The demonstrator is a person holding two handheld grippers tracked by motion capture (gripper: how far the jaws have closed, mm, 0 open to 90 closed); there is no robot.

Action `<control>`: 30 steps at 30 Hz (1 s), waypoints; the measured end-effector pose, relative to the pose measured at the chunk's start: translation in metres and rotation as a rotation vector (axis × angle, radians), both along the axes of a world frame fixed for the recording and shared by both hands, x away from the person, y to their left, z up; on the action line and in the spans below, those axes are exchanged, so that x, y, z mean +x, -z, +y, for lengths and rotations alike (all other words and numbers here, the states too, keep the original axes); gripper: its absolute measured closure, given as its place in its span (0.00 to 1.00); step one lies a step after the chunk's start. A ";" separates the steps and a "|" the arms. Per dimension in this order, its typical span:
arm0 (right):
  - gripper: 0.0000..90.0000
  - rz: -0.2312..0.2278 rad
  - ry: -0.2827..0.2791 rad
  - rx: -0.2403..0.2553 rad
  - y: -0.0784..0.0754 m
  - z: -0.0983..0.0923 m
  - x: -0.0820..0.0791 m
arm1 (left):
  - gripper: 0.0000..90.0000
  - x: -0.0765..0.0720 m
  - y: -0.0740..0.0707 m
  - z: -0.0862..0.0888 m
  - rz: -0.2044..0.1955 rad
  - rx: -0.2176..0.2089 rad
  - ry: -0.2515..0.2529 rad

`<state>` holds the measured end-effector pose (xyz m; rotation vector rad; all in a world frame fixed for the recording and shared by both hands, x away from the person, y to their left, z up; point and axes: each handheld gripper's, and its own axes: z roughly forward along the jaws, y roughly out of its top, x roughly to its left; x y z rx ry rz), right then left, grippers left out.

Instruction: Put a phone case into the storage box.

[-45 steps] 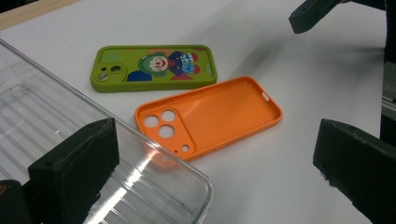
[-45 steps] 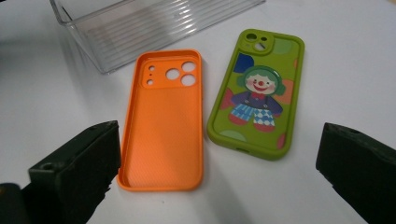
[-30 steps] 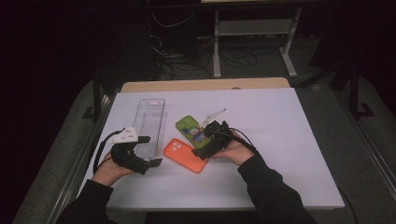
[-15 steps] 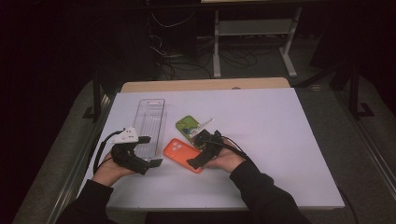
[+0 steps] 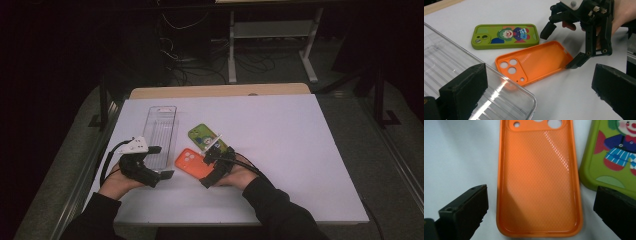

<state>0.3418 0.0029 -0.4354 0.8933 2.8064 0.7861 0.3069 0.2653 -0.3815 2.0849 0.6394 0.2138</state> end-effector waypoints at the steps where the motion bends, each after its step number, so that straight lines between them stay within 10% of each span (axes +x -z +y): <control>1: 0.00 0.000 0.001 -0.006 0.001 0.001 0.000 | 0.00 0.000 0.000 0.000 0.000 0.001 0.001; 30: 0.16 -0.027 -0.053 -0.033 0.002 -0.001 -0.005 | 0.00 0.000 0.000 -0.001 0.000 0.003 0.004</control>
